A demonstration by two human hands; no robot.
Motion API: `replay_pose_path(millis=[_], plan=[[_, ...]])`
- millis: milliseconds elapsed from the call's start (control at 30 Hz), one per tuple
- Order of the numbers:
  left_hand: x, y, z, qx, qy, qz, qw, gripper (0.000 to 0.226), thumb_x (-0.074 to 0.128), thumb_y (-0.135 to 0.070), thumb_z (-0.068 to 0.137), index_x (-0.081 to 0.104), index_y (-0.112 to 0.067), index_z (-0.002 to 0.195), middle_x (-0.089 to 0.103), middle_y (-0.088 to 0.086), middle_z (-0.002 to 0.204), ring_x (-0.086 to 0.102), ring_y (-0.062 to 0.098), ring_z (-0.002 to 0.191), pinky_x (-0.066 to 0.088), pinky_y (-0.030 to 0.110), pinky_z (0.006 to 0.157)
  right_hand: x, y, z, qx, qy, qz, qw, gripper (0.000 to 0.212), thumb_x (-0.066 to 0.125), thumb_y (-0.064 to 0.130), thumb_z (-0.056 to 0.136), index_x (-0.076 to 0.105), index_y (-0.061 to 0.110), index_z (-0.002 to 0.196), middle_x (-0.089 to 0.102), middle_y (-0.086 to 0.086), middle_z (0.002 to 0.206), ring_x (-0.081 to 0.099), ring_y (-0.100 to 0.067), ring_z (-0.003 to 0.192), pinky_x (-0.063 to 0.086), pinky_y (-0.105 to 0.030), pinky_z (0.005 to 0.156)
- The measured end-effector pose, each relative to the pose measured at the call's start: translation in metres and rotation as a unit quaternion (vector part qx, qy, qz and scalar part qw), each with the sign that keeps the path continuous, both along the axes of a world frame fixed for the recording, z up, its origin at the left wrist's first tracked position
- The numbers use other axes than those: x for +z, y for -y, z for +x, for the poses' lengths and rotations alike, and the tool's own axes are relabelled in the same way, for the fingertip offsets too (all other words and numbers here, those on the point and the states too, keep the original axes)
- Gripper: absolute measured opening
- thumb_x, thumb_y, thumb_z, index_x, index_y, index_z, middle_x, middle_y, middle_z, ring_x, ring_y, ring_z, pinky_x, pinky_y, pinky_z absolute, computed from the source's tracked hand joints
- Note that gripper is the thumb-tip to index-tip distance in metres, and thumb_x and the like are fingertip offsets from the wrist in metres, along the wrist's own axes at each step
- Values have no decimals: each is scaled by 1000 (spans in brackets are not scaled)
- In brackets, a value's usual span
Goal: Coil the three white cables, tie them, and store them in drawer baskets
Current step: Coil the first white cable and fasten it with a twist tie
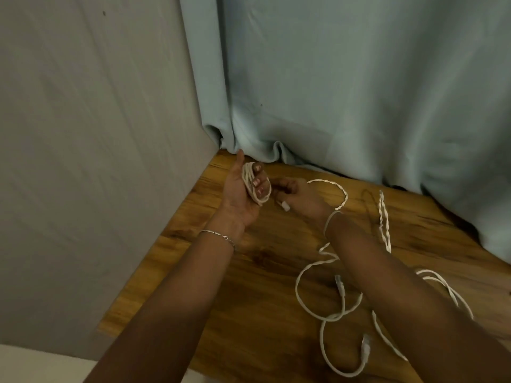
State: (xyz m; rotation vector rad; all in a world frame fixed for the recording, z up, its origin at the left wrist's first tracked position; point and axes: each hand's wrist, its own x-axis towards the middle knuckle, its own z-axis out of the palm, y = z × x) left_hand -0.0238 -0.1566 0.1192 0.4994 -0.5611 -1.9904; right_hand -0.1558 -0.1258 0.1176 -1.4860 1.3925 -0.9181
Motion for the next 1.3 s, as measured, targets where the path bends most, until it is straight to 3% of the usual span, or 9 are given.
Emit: replay_pose_path(millis=[133,333,533,633,767,833,967,1100,1300], plan=[[4,5,5,98,11,36,994,56,33,-49,99,54,-14,60,40,-3,44,35,7,38,28,18,41,-9,-12,12,-39,79,38,995,27,56,-9,83,61,5,105,64,-13,81,51,-6,46,40,-16,44],[-4,8,14,145,120,76,979,54,36,-59,94,52,-12,71,44,-1,50,42,13,51,39,22,51,-8,-28,24,-27,137,80,987,21,49,5,91,65,-5,100,67,-9,81,59,-19,64,48,-27,61],[-10,3,12,35,288,65,955,68,22,-74,87,53,-13,88,55,13,85,55,23,75,46,30,65,-7,-25,23,18,-48,-81,995,15,70,15,85,68,30,81,67,14,74,60,5,64,49,-22,68],[-8,-1,9,-3,378,-1,926,64,20,-69,90,52,-14,82,54,8,77,49,18,70,41,29,60,-1,-24,20,32,-109,-136,984,6,71,19,84,72,23,88,69,14,78,63,5,70,49,-18,68],[-4,-6,11,-68,412,-56,907,72,16,-67,92,59,-13,74,64,19,79,60,17,67,48,27,66,0,-19,15,42,-176,-190,965,20,76,25,78,74,15,94,65,7,88,63,-14,80,52,-36,70],[2,-9,10,-96,402,-68,908,88,15,-71,89,65,1,87,57,42,102,64,37,78,50,39,79,-1,-17,14,39,-164,-200,965,22,79,24,75,72,11,92,56,2,87,59,-20,80,52,-42,69],[4,-11,11,-128,376,-55,916,90,11,-70,89,54,0,126,58,28,118,48,40,121,37,42,103,-4,-18,12,50,-111,-210,970,26,79,25,73,70,8,91,51,0,104,58,-23,96,55,-46,79],[-1,-5,12,-165,368,-50,914,94,17,-84,78,67,-12,111,62,17,116,53,34,105,44,40,85,-4,-20,14,30,-128,-250,959,42,73,45,69,69,9,91,54,-3,109,57,-21,98,54,-44,81],[6,-10,7,-201,352,-56,912,90,10,-85,76,66,-14,77,61,3,58,52,12,46,44,19,41,-7,-18,9,16,-142,-261,955,51,72,50,67,60,10,97,55,0,102,53,-18,95,46,-31,78]])
